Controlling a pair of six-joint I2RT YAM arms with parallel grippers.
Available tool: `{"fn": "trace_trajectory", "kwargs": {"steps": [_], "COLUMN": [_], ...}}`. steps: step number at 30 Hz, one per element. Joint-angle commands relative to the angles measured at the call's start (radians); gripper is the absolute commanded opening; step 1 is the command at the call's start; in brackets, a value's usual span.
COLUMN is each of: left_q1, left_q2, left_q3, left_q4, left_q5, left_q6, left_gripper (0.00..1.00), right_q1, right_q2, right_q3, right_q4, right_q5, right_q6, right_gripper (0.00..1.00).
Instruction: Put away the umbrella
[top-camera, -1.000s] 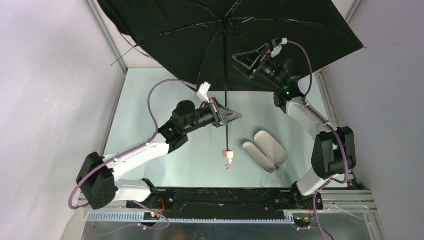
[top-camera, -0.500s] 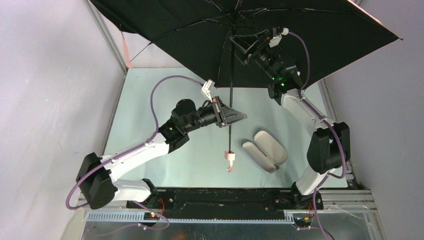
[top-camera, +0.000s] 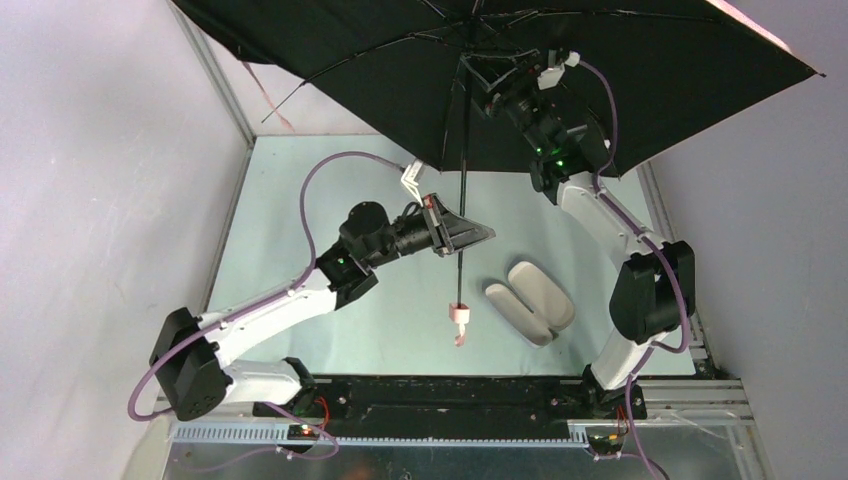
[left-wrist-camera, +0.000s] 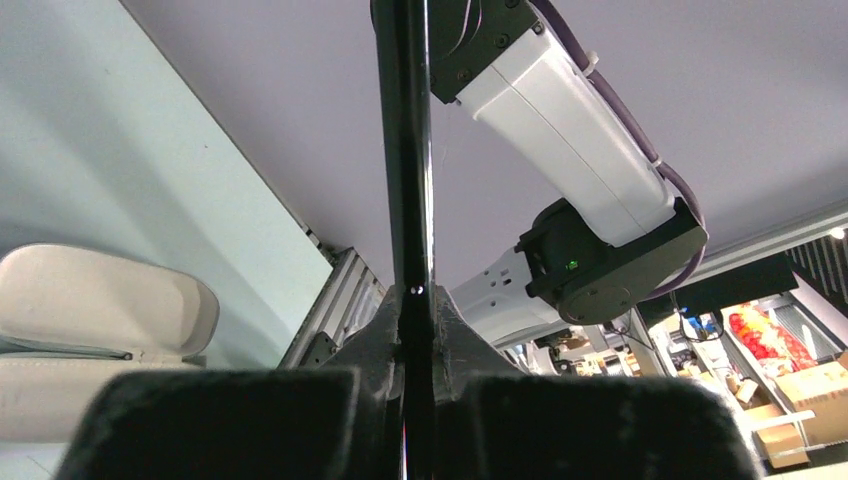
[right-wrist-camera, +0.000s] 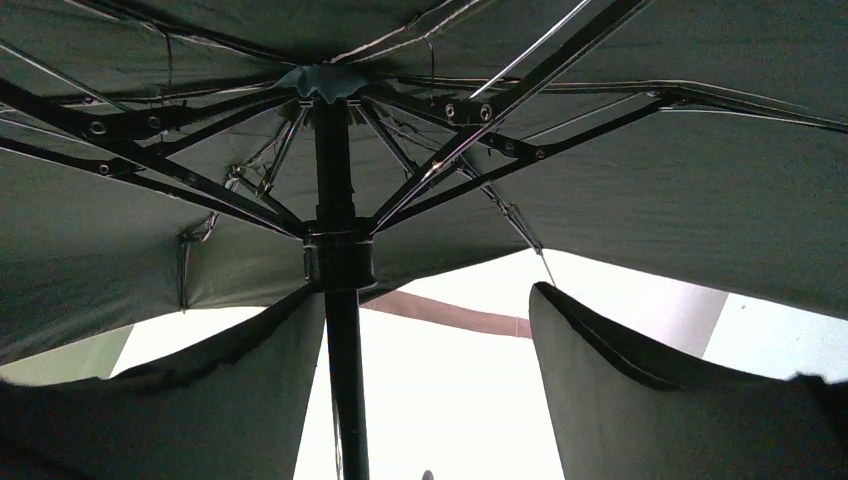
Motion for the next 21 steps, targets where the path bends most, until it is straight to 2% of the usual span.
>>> {"fn": "trace_trajectory", "kwargs": {"steps": [1,5,8,12,17,21], "left_q1": [-0.008,-0.01,-0.009,-0.008,-0.008,-0.007], "left_q2": [-0.063,-0.067,-0.07,-0.07,-0.041,-0.041], "left_q3": [-0.014,-0.022,-0.023,-0.026,-0.013,-0.01], "left_q4": [0.155,0.155,0.149,0.167,0.203,0.195], "left_q5": [-0.006,-0.006,-0.011,-0.031,-0.012,-0.006], "left_q6": [0.031,0.026,0.021,0.009,-0.016,-0.013], "left_gripper": [0.0,0.0,0.0,0.0,0.0,0.0], "right_q1": [-0.004,-0.009,-0.013,-0.019,-0.026,-0.027], "right_q2": [-0.003,0.0,0.006,0.012,0.018,0.036], "right_q3": [0.054,0.058,0.073,0.072,0.051,0.104], "right_q4": [0.03,0.055,0.065,0.098,0.143,0.092], "right_q5": [0.058,0.057,0.017,-0.033,-0.023,-0.027], "right_q6": [0.012,0.028,0.021,0.01,0.039,0.026], "right_gripper": [0.74,0.73,0.8,0.82,0.8,0.78]}}
